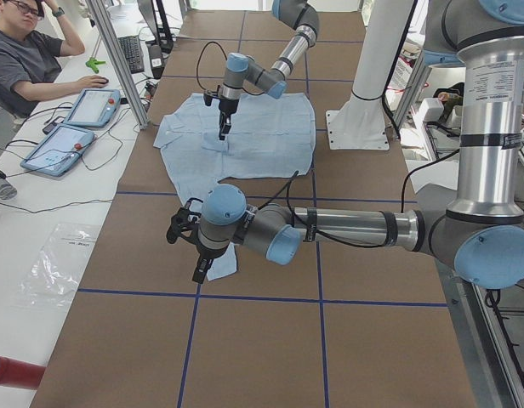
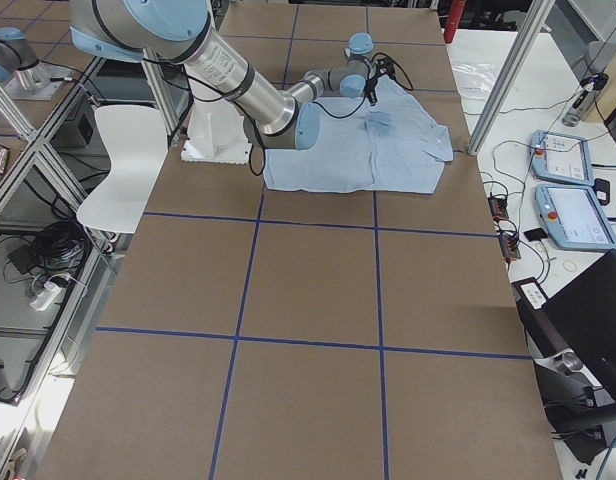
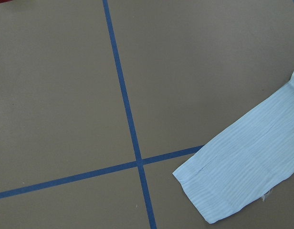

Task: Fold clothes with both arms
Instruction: 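Drag the held sleeve across the shirt front toward the other sleeve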

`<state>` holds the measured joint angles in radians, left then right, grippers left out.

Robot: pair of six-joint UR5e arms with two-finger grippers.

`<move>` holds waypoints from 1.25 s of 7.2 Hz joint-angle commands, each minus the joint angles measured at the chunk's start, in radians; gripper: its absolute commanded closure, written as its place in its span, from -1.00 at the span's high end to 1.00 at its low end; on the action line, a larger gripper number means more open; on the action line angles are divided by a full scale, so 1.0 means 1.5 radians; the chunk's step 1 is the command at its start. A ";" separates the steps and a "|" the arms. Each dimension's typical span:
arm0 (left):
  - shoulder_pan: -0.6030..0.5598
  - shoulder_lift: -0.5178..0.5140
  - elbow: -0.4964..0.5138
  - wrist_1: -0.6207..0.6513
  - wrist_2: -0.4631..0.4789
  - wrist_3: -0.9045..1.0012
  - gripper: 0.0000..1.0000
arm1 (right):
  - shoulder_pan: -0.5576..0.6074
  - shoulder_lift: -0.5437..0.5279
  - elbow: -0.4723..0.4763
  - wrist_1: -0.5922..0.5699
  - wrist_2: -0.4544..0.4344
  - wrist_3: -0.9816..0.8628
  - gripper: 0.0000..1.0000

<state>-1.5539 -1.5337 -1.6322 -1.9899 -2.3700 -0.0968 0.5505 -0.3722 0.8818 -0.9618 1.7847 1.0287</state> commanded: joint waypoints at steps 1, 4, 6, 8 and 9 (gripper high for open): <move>0.000 -0.001 -0.001 0.000 0.000 -0.002 0.98 | -0.010 0.008 0.001 -0.001 -0.018 0.002 1.00; 0.021 -0.007 0.004 -0.041 0.007 -0.122 0.98 | -0.006 -0.031 0.136 -0.163 -0.013 0.069 1.00; 0.071 0.012 0.006 -0.130 0.014 -0.300 0.86 | 0.027 -0.036 0.269 -0.441 0.013 0.063 1.00; 0.152 0.040 0.006 -0.227 0.103 -0.468 0.78 | 0.084 -0.110 0.366 -0.501 0.090 0.031 1.00; 0.206 0.048 0.006 -0.261 0.156 -0.570 0.79 | 0.096 -0.174 0.451 -0.543 0.091 -0.025 1.00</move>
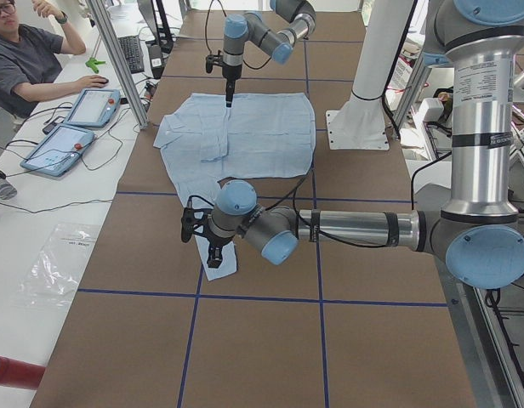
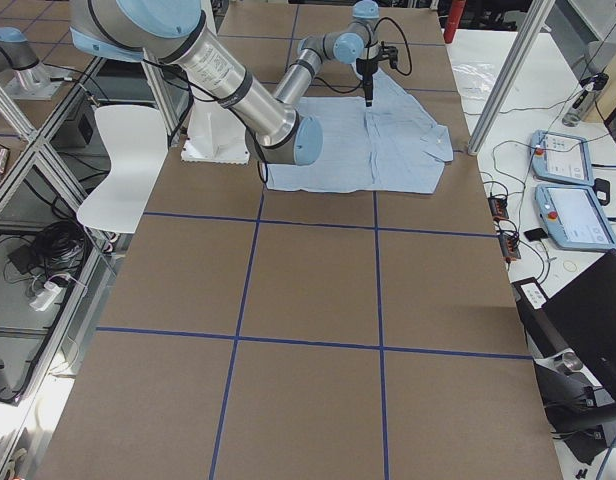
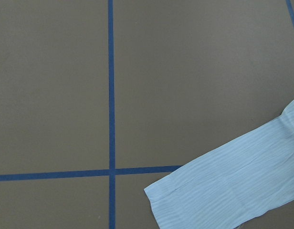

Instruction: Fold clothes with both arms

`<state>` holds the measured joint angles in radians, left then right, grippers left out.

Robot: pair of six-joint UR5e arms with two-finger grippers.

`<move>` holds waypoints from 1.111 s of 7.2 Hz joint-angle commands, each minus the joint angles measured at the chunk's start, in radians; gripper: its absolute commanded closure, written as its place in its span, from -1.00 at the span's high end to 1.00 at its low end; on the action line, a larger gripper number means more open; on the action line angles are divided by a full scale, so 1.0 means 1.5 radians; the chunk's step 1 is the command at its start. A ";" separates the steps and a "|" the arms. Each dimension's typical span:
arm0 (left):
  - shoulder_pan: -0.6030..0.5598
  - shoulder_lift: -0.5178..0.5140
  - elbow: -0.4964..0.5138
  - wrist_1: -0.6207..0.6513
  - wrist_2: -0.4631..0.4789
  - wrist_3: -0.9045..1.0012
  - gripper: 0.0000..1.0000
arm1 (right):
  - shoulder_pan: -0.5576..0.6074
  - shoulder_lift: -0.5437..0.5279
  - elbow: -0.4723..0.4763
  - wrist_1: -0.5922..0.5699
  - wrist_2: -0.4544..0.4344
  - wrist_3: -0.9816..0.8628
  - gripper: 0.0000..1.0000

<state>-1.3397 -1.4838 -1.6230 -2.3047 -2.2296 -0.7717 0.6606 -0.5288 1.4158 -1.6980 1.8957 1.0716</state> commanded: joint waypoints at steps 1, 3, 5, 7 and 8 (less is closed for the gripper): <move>0.120 0.031 0.001 -0.089 0.119 -0.203 0.81 | 0.043 -0.117 0.167 -0.093 0.021 -0.094 1.00; 0.199 0.030 0.054 -0.130 0.215 -0.267 0.80 | 0.058 -0.164 0.226 -0.112 0.044 -0.125 1.00; 0.209 0.017 0.117 -0.170 0.224 -0.267 0.78 | 0.056 -0.171 0.228 -0.106 0.040 -0.124 1.00; 0.222 -0.001 0.131 -0.169 0.226 -0.266 0.71 | 0.055 -0.171 0.229 -0.104 0.038 -0.123 1.00; 0.229 -0.006 0.135 -0.170 0.225 -0.266 0.67 | 0.054 -0.171 0.228 -0.104 0.037 -0.124 1.00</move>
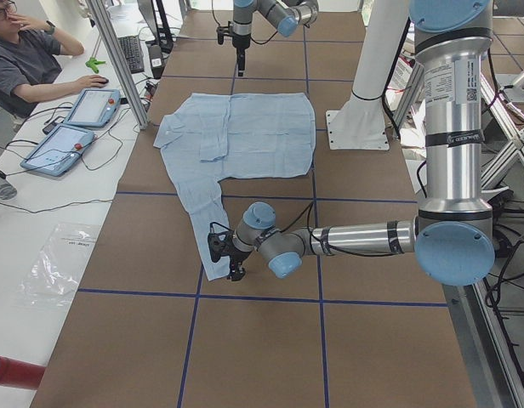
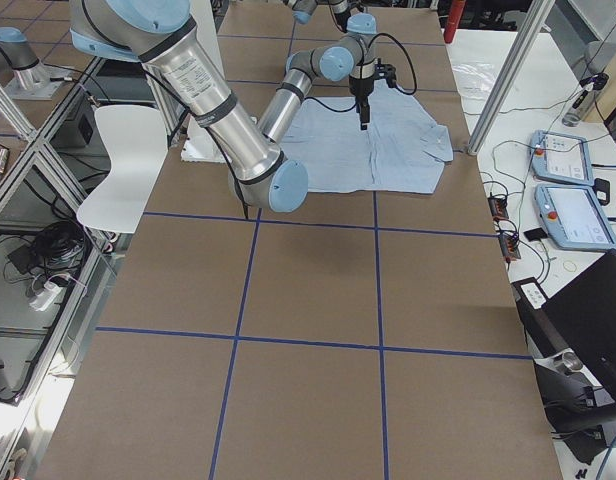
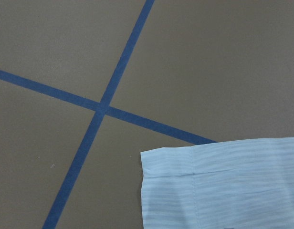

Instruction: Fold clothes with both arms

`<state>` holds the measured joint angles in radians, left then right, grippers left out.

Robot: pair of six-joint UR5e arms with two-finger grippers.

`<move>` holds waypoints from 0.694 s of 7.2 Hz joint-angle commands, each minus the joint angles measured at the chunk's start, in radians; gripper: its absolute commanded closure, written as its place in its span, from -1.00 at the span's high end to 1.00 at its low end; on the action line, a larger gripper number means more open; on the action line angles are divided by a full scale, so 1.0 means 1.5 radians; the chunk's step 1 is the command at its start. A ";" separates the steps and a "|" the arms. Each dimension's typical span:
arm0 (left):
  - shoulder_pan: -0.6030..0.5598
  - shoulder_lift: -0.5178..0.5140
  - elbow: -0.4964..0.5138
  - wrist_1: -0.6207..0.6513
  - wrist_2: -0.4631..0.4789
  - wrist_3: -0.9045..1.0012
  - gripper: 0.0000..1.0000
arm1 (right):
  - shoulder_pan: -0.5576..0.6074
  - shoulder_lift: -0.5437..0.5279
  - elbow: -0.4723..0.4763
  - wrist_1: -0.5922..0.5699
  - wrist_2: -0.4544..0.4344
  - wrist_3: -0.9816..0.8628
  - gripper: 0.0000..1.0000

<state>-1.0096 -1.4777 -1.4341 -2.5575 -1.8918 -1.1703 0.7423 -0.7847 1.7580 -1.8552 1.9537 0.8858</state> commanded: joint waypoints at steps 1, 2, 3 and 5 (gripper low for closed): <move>0.014 -0.010 0.009 -0.001 0.000 0.000 0.63 | -0.001 0.000 0.000 0.000 -0.003 0.001 1.00; 0.014 -0.010 0.009 -0.001 0.000 0.000 0.55 | -0.002 0.000 0.000 0.000 -0.003 0.002 1.00; 0.014 -0.010 0.009 -0.001 0.000 -0.001 0.48 | -0.002 0.001 0.000 0.000 -0.003 0.004 1.00; 0.014 -0.010 0.011 0.001 0.000 -0.001 0.33 | -0.002 0.004 0.001 0.000 -0.003 0.007 1.00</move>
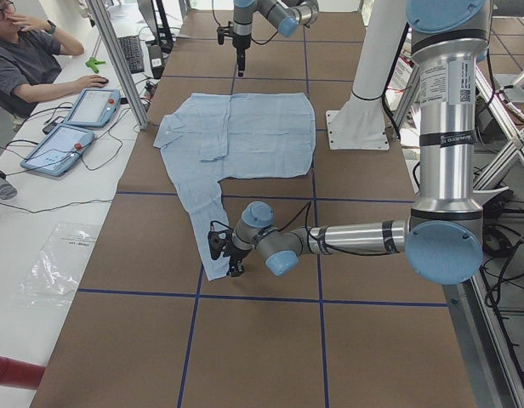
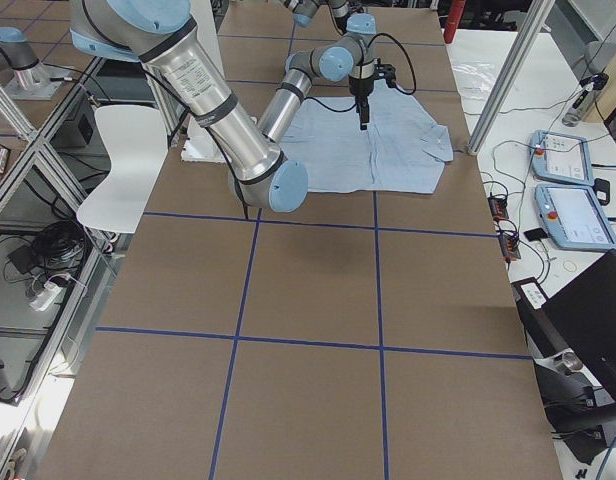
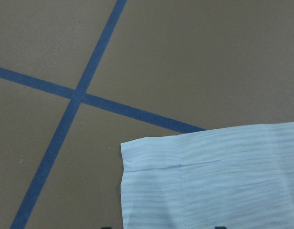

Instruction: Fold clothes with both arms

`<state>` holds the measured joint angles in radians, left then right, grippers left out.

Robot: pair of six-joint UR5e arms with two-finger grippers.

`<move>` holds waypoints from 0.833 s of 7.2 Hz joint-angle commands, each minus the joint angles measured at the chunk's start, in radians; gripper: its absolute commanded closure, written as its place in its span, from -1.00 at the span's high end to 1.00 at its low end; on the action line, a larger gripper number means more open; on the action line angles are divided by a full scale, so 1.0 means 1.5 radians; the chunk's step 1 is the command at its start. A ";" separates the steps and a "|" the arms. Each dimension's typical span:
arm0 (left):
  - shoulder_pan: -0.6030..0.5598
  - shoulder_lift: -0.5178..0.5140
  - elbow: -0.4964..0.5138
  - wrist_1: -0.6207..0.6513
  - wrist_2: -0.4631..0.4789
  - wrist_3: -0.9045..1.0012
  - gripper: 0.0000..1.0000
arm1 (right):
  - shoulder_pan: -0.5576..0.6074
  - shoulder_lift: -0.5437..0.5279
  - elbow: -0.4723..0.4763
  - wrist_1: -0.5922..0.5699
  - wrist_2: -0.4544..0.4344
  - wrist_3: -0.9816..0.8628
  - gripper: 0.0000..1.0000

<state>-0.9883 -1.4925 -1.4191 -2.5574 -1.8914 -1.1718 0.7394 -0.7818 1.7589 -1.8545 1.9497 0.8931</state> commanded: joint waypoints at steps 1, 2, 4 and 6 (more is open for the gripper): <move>0.001 0.000 0.002 0.001 0.000 0.000 0.30 | 0.000 0.002 0.000 0.000 -0.001 0.003 1.00; 0.001 0.000 0.001 0.001 0.000 -0.001 0.29 | 0.000 0.002 0.000 0.000 -0.001 0.003 1.00; 0.001 0.000 0.002 0.002 0.000 -0.003 0.21 | -0.003 0.002 -0.002 0.001 -0.001 0.003 1.00; 0.001 0.001 0.003 0.002 0.001 -0.003 0.19 | -0.003 0.001 -0.003 0.001 -0.001 -0.001 1.00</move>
<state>-0.9864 -1.4917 -1.4151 -2.5541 -1.8911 -1.1765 0.7354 -0.7801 1.7564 -1.8533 1.9482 0.8948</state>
